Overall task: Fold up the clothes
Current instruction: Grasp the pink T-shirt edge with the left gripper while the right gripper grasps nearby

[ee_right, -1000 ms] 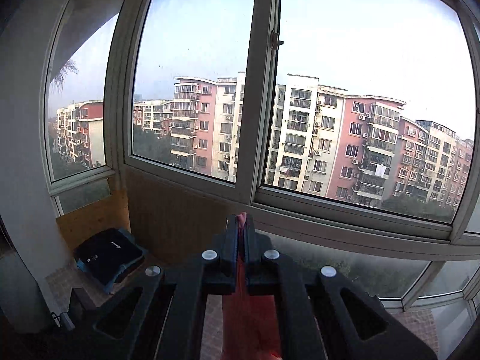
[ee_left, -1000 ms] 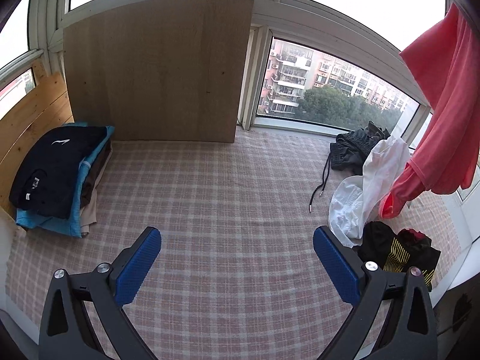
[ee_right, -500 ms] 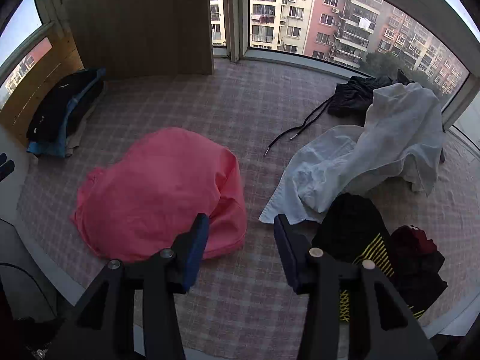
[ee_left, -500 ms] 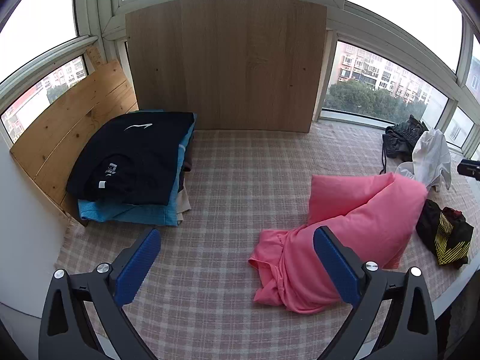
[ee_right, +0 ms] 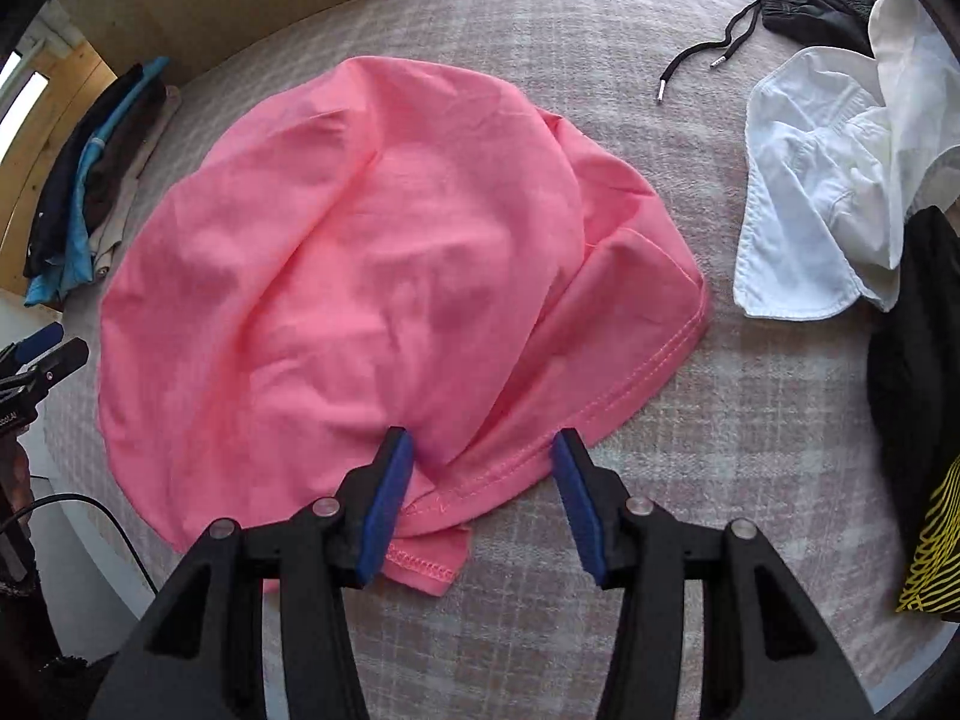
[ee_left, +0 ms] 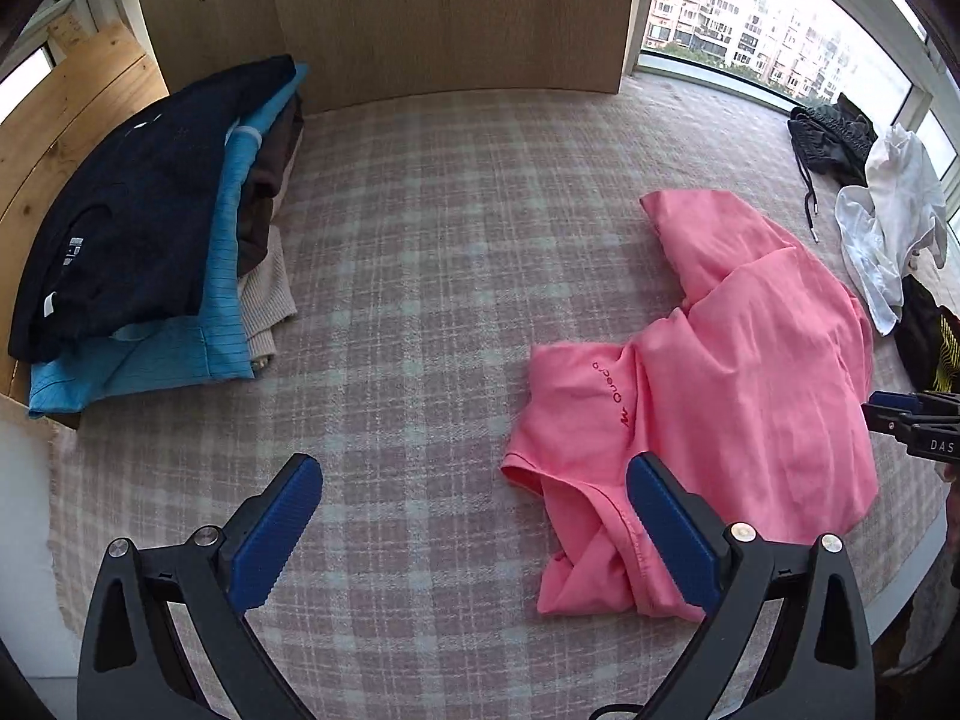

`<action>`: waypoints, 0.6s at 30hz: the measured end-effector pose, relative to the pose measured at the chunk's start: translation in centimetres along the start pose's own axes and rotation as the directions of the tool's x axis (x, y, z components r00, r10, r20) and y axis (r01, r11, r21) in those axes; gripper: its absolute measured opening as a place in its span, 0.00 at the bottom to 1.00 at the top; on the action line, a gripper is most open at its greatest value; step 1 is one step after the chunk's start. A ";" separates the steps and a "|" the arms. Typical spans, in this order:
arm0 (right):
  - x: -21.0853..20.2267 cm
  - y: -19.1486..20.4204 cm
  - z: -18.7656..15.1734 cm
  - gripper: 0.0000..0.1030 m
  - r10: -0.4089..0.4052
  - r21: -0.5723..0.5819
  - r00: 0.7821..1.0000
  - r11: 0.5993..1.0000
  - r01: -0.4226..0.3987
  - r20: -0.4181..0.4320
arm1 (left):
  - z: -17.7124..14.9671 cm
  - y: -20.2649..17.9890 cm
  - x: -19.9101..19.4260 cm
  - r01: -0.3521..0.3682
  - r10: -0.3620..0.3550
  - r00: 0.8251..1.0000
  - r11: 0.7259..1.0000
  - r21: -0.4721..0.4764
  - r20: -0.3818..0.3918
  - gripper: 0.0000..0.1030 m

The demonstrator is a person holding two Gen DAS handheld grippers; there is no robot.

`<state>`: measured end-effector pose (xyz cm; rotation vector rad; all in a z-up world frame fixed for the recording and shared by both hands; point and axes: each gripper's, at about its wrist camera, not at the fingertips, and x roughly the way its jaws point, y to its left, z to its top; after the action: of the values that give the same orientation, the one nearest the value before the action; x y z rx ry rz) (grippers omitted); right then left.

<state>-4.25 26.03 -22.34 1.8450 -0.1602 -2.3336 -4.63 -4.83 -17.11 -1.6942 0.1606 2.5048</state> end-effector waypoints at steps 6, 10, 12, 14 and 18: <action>-1.7 1.4 0.8 0.02 0.060 -0.112 0.996 0.992 -0.053 0.064 | 0.1 -2.1 3.4 0.032 -0.031 0.994 0.999 0.000 -0.103 0.92; -5.0 -0.3 1.1 0.02 0.062 -0.099 0.988 0.994 -0.049 0.142 | 0.2 -3.7 3.8 0.042 -0.039 0.993 0.999 0.027 -0.115 0.49; -7.5 -2.1 1.4 0.02 0.023 -0.064 0.978 0.998 -0.010 0.205 | 0.5 -3.4 3.2 0.075 -0.074 0.992 0.997 0.000 -0.098 0.37; -9.5 -4.2 1.7 0.02 -0.004 -0.026 0.971 1.000 0.011 0.241 | 0.7 -2.5 1.8 0.048 -0.049 0.997 0.999 -0.018 -0.061 0.31; -9.7 -7.8 2.3 0.32 -0.003 0.097 0.974 0.995 -0.020 0.226 | 1.1 -0.3 -1.7 -0.107 0.107 0.994 0.994 0.001 0.023 0.34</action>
<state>-4.74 35.55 -14.02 1.6088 -0.3160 -2.5684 -4.97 -4.42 -15.15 -1.6983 0.2594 2.5977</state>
